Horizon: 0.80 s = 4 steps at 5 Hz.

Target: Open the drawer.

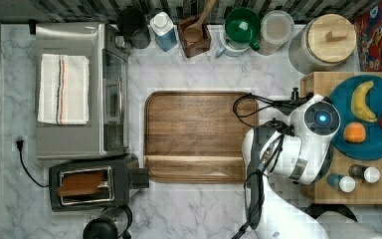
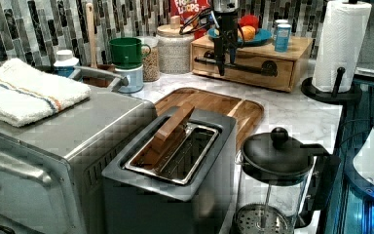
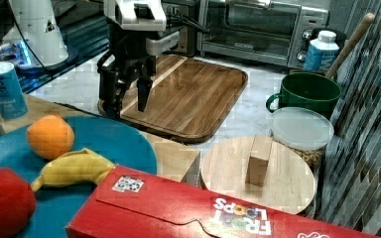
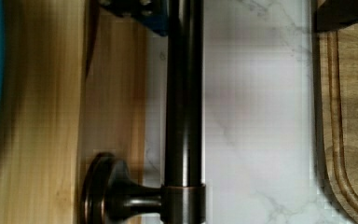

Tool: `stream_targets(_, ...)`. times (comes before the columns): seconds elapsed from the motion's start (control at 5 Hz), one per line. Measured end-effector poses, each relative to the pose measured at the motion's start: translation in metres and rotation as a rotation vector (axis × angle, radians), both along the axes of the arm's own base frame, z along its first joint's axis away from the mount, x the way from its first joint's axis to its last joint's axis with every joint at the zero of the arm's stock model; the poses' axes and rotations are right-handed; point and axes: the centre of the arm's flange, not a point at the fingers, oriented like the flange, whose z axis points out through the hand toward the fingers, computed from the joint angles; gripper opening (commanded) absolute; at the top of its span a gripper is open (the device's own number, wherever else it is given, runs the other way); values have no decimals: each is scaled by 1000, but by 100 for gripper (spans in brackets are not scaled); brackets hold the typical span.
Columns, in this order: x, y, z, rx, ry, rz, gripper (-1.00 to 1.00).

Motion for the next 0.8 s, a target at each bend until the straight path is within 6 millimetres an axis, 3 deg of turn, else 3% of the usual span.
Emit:
stream_targets(0.4,6,1,-17,-8,-20,-5,100)
stream_targets(0.8,8,7,-18,-11,-35,-136,100)
